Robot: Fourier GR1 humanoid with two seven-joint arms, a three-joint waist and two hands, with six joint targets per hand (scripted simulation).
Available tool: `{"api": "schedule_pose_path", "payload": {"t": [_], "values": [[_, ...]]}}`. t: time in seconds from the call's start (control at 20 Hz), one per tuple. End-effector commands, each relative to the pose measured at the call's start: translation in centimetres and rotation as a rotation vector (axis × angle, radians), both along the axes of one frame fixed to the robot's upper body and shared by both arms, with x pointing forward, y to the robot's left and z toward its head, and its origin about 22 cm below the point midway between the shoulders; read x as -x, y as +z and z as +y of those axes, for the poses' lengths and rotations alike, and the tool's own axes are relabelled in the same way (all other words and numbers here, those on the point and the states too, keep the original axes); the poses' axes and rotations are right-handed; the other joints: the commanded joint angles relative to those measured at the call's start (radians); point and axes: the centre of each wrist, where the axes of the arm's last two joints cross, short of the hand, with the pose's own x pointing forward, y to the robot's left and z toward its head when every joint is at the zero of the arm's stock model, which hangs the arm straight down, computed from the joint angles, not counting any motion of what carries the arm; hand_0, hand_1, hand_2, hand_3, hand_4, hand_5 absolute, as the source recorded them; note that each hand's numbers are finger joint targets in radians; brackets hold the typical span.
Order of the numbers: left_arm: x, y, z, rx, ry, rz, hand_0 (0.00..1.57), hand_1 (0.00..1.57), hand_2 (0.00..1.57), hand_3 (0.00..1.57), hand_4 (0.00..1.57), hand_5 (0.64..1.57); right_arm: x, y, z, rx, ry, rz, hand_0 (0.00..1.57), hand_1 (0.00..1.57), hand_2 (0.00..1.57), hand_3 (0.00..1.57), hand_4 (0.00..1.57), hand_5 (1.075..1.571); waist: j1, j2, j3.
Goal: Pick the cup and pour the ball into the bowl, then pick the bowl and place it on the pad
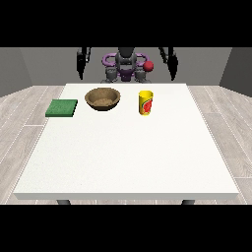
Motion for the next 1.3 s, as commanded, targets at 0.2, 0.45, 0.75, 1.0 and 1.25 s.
{"api": "schedule_pose_path", "payload": {"t": [0.2,0.45,0.75,1.0,1.25], "values": [[-0.4,3.3,0.7,-0.036,-0.011,-0.041,0.00,0.00,0.00,0.00,0.58,1.568,-0.3,2.9,-0.7,0.023,0.008,-0.018,0.00,0.00,0.00,0.00,0.58,1.570,0.004,-0.258,0.0145],[-2.8,5.4,-4.8,0.149,0.101,-0.142,0.00,0.00,0.00,0.00,0.52,1.565,-1.1,3.6,-7.3,-0.213,-0.077,-0.092,0.00,0.00,0.00,0.00,0.49,1.570,-0.071,-0.076,0.0170],[-5.5,7.6,-4.1,0.115,0.072,-0.252,0.00,0.00,0.00,0.00,0.51,1.551,-2.2,2.6,-6.3,-0.212,-0.082,-0.160,0.00,0.00,0.00,0.00,0.39,1.571,-0.048,0.030,0.0161],[-5.9,5.4,-5.3,0.069,0.051,-0.297,0.00,0.00,0.00,0.00,0.49,1.527,-2.7,1.7,-6.4,-0.204,-0.068,-0.212,0.00,0.00,0.00,0.00,0.28,1.571,-0.046,0.113,0.0161],[-7.1,2.9,-6.9,0.055,0.071,-0.319,0.00,0.00,0.00,0.00,0.45,1.460,-4.5,3.0,-8.6,-0.173,-0.064,-0.229,0.00,0.00,0.00,0.00,0.00,1.571,-0.066,0.146,0.0160]]}}
